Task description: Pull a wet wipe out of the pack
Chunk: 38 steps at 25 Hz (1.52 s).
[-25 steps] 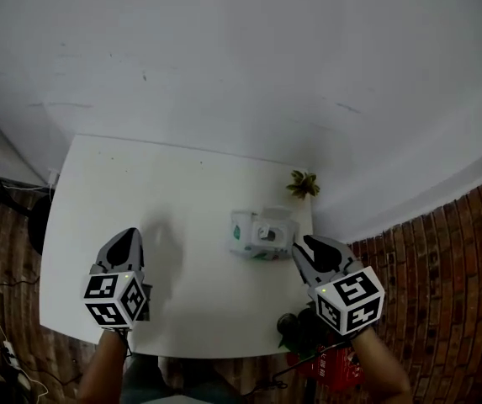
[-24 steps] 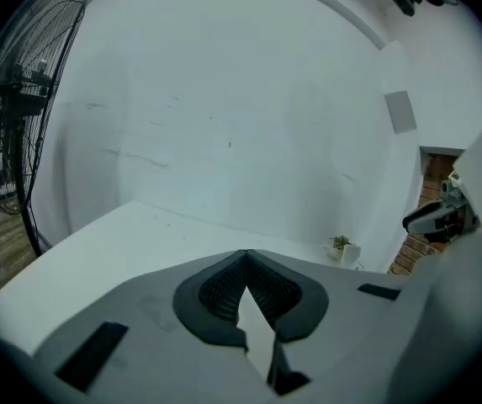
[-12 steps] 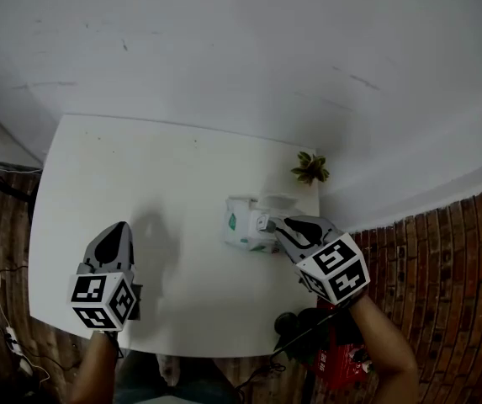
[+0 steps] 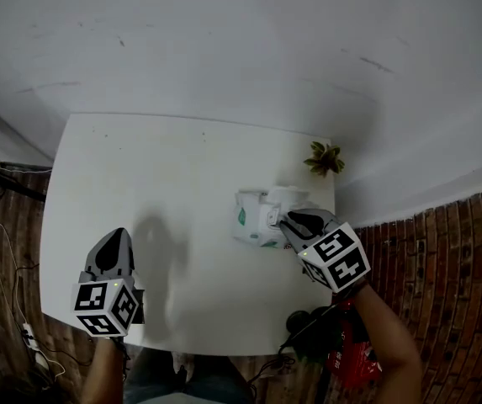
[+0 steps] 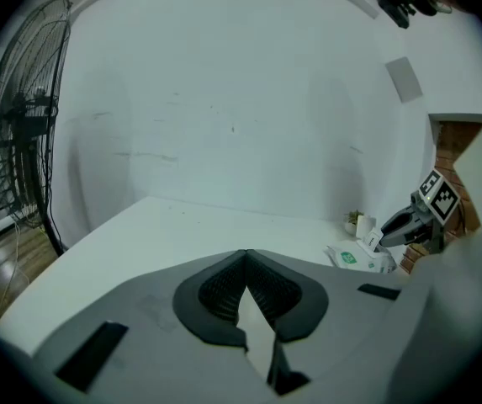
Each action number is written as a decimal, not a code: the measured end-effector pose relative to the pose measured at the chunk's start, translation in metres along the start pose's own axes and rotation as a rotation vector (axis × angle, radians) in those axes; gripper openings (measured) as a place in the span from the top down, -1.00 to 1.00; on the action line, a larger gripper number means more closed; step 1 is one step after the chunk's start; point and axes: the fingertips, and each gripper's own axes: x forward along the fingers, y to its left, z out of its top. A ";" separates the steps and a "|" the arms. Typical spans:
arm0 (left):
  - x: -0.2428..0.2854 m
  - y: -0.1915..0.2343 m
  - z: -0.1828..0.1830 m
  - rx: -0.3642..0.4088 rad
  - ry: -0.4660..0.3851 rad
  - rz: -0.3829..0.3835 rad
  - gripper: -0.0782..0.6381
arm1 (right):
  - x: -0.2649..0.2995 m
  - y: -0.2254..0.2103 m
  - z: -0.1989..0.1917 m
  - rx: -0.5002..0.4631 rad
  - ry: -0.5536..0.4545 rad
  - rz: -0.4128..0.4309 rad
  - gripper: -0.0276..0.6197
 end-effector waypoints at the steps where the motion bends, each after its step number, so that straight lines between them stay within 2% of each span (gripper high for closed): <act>1: -0.001 -0.004 -0.001 0.020 -0.001 -0.001 0.78 | 0.003 -0.001 -0.001 0.008 -0.002 -0.002 0.65; 4: -0.004 -0.013 -0.005 0.055 0.000 -0.016 0.78 | 0.010 0.000 -0.002 0.027 -0.007 0.000 0.65; 12: -0.008 -0.002 -0.005 0.036 0.001 0.022 0.78 | 0.027 0.004 -0.009 0.067 0.001 -0.032 0.65; 21: -0.009 0.004 -0.010 0.023 0.007 0.043 0.78 | 0.038 0.012 -0.012 0.066 0.040 -0.046 0.62; 26: -0.009 0.007 -0.011 0.018 0.007 0.050 0.78 | 0.042 0.011 -0.016 0.110 0.062 -0.054 0.63; 38: -0.010 0.016 -0.011 -0.010 0.002 0.064 0.78 | 0.044 0.008 -0.024 0.290 0.102 -0.062 0.68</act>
